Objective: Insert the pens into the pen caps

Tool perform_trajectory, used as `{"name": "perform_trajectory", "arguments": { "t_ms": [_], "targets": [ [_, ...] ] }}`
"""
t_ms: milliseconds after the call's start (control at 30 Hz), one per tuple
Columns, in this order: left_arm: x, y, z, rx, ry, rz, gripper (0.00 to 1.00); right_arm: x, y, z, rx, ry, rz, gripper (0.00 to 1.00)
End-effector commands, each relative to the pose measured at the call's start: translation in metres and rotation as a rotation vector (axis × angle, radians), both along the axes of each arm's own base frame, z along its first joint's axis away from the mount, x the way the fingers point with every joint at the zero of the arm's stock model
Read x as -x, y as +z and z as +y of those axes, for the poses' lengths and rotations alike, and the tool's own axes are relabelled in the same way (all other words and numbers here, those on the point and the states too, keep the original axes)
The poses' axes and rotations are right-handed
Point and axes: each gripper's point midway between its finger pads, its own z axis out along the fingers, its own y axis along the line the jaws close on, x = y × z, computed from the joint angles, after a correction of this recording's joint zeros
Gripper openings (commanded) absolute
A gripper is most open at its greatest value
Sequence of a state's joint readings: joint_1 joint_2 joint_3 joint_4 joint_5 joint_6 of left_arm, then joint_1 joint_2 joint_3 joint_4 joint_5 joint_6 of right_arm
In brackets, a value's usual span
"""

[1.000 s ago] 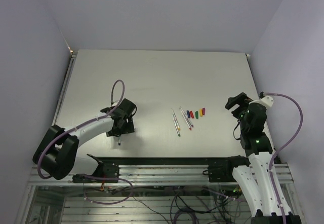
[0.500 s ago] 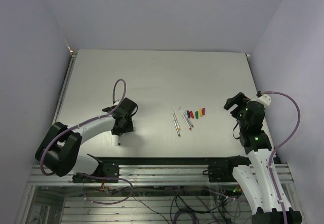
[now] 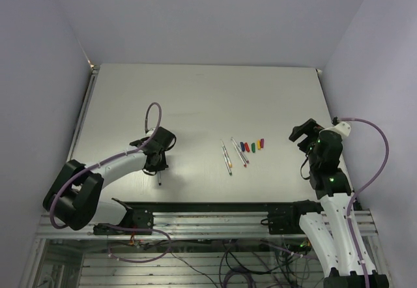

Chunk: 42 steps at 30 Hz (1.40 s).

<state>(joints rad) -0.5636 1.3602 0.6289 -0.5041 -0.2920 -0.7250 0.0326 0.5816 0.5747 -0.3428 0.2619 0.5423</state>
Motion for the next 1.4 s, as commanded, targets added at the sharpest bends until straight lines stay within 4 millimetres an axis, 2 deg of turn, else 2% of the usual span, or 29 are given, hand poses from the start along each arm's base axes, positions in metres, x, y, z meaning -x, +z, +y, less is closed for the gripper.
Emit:
{"name": "perform_trajectory", "arguments": {
  "t_ms": [0,67,267,400,533,667,800,867,933,1000,1100,1267,1367],
  "targets": [
    [0.027,-0.034,-0.024,0.121,-0.037,0.136,0.12,0.002,0.016,-0.004,-0.001,-0.02,-0.031,0.81],
    [0.028,-0.035,-0.025,0.119,-0.042,0.148,0.07,0.002,0.016,-0.003,-0.003,-0.021,-0.031,0.81],
    [0.027,-0.034,-0.035,0.157,-0.078,0.164,0.07,0.002,0.008,-0.004,0.001,-0.022,0.0,0.8],
    [0.019,-0.023,-0.05,0.208,-0.113,0.128,0.07,-0.001,0.005,-0.002,0.032,0.01,0.013,0.78],
    [0.01,-0.01,-0.067,0.236,-0.186,0.093,0.07,-0.004,-0.008,0.0,0.037,0.026,0.073,0.75],
    [0.004,0.005,-0.096,0.263,-0.308,0.045,0.07,-0.008,-0.025,0.01,0.023,0.084,0.133,0.66],
    [0.001,0.014,-0.126,0.284,-0.384,-0.006,0.07,-0.01,-0.031,0.019,0.002,0.129,0.123,0.53],
    [0.0,0.016,-0.139,0.299,-0.409,-0.017,0.07,-0.011,-0.032,0.023,-0.005,0.147,0.115,0.25],
    [0.001,0.015,-0.152,0.308,-0.441,-0.023,0.07,-0.011,-0.034,0.026,-0.009,0.167,0.115,0.17],
    [0.003,0.013,-0.162,0.315,-0.465,-0.02,0.07,-0.01,-0.037,0.029,-0.013,0.185,0.121,0.14],
    [0.006,0.008,-0.173,0.313,-0.486,-0.016,0.07,-0.01,-0.04,0.033,-0.016,0.21,0.128,0.03],
    [0.01,-0.002,-0.176,0.284,-0.483,-0.005,0.07,-0.008,-0.051,0.041,-0.031,0.252,0.146,0.03],
    [0.01,0.003,-0.176,0.278,-0.479,-0.033,0.07,-0.01,-0.049,0.05,-0.031,0.296,0.138,0.06]
  ]
}}
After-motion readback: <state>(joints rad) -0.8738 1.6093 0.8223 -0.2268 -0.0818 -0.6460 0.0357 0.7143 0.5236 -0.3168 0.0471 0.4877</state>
